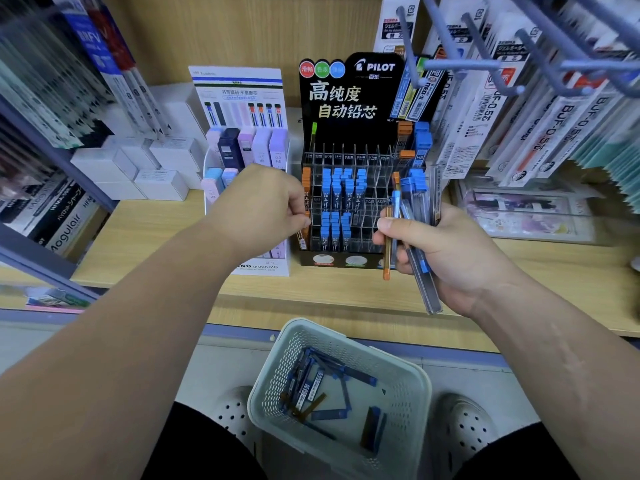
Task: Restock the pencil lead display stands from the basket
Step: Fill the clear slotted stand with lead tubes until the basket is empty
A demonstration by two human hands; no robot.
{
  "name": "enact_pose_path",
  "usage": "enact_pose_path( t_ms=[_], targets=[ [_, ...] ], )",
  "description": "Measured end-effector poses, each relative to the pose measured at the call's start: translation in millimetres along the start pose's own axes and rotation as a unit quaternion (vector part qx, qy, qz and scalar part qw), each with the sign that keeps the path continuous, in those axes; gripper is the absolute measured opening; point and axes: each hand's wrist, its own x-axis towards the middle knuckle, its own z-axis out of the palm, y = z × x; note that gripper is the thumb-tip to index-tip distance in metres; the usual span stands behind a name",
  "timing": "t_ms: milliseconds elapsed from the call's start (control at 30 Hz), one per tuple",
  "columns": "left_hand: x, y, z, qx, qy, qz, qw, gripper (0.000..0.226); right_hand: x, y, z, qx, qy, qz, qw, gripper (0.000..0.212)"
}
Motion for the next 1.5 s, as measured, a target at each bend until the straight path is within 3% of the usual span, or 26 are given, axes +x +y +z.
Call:
enact_pose_path(
  t_ms=[467,600,867,1067,1300,1500],
  targets=[
    [1,2,7,0.02,-0.011,0.075,0.997,0.024,-1,0,-2,-0.001,-0.003,-0.003,1.0,0.008],
    [1,2,0,-0.038,0.011,0.006,0.999,0.017,-1,0,-1,-0.005,-0.001,-0.006,1.0,0.008],
    [24,4,-23,-0.172,0.159,-0.073,0.97,0.013,4,1,-3,-0.002,0.005,0.0,1.0,0.01],
    [47,6,-25,-0.134,0.157,-0.064,0.977,0.016,8,3,-8,-0.029,0.003,-0.005,1.0,0.008],
    [74,8,-47,-0.074,0.097,-0.034,0.992,0.011,11,4,-14,-0.024,0.008,-0.001,1.0,0.014],
    [80,10,-25,-0.025,0.081,0.008,0.996,0.014,11,6,-10,-0.02,-0.012,0.0,1.0,0.014]
  ],
)
